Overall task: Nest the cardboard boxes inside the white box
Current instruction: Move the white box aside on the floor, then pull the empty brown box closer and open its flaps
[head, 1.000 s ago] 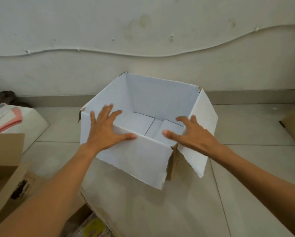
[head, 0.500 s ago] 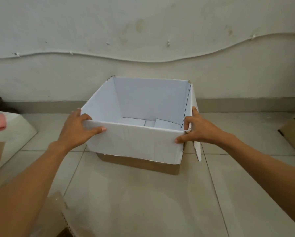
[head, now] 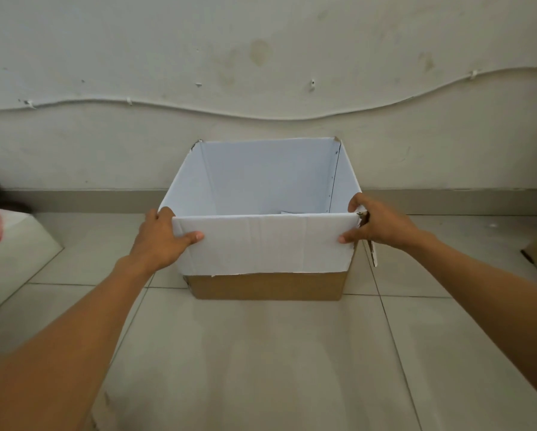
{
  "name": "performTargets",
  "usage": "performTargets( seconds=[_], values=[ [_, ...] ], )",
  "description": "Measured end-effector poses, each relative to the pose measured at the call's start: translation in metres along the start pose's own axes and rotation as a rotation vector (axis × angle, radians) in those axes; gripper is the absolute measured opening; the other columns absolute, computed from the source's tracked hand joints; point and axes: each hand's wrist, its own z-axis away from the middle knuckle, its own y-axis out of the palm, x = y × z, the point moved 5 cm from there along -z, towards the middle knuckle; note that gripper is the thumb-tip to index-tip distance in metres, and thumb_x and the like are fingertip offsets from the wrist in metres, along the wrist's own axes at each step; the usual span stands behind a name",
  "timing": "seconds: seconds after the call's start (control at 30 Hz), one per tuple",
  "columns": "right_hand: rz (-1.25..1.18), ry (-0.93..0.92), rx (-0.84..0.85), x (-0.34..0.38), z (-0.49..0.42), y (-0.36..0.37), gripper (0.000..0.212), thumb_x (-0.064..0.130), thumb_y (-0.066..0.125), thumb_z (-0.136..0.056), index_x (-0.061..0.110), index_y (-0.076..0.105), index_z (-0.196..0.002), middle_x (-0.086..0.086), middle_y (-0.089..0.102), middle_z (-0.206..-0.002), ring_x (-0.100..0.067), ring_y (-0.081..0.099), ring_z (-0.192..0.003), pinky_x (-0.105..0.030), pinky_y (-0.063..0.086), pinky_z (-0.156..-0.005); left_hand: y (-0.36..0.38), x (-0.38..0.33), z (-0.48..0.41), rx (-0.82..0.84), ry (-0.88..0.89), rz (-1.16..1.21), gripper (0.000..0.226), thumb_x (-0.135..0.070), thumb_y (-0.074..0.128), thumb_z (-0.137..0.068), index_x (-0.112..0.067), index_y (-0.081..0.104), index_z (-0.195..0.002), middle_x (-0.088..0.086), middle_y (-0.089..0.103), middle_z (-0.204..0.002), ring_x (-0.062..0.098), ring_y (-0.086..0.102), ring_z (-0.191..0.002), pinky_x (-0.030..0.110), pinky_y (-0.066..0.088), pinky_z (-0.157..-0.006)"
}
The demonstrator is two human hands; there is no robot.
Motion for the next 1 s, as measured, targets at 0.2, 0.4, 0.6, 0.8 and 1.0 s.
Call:
performTargets(
  seconds=[0.2, 0.4, 0.6, 0.8, 1.0],
  values=[
    [-0.029, 0.023, -0.010, -0.001, 0.000, 0.005, 0.113, 0.048, 0.087, -0.052, 0.042, 0.020, -0.143, -0.008, 0.061, -0.109, -0.025, 0.060, -0.093, -0.037, 0.051, -0.082, 0.003, 0.004, -0.007, 0.045, -0.028, -0.132, 0.072, -0.058, 0.063, -0.076, -0.012, 0.033, -0.123, 0.021, 0.030, -0.138, 0.042, 0.037, -0.123, 0.053, 0.040, -0.092],
    [-0.052, -0.057, -0.060, 0.008, 0.016, 0.003, 0.135, 0.070, 0.076, -0.048, 0.041, -0.010, -0.147, -0.004, 0.001, -0.162, -0.025, 0.011, -0.148, -0.058, 0.016, -0.115, -0.007, 0.003, -0.001, -0.031, 0.036, -0.110, 0.103, -0.058, 0.071, -0.069, -0.022, 0.013, -0.144, 0.020, -0.014, -0.155, 0.037, -0.015, -0.142, 0.060, -0.001, -0.111],
    [-0.113, -0.404, -0.398, 0.093, 0.053, -0.007, 0.102, 0.074, 0.056, -0.068, 0.032, 0.011, -0.149, -0.004, 0.007, -0.162, -0.016, -0.002, -0.149, -0.047, -0.010, -0.116, -0.043, 0.000, 0.025, -0.191, 0.130, -0.067, 0.100, -0.069, 0.059, -0.071, -0.017, 0.018, -0.146, 0.015, -0.005, -0.158, 0.027, -0.012, -0.144, 0.054, -0.009, -0.110],
    [0.023, -0.703, -0.232, 0.194, 0.083, 0.043, 0.080, 0.068, 0.052, -0.075, 0.021, 0.037, -0.139, -0.009, 0.032, -0.154, -0.022, 0.016, -0.147, -0.051, 0.002, -0.119, -0.084, 0.036, 0.074, -0.261, 0.099, -0.065, 0.068, -0.046, 0.061, -0.084, -0.013, 0.036, -0.138, 0.015, 0.019, -0.155, 0.025, 0.007, -0.145, 0.050, 0.004, -0.114],
    [-0.006, -0.767, 0.007, 0.289, 0.113, 0.099, 0.066, 0.059, 0.060, -0.080, 0.018, 0.047, -0.131, -0.005, 0.055, -0.135, -0.025, 0.051, -0.123, -0.037, 0.034, -0.103, -0.146, 0.101, 0.139, -0.200, -0.100, 0.088, 0.045, -0.033, 0.067, -0.082, -0.018, 0.051, -0.122, 0.006, 0.051, -0.131, 0.024, 0.046, -0.122, 0.034, 0.035, -0.102]
  ],
)
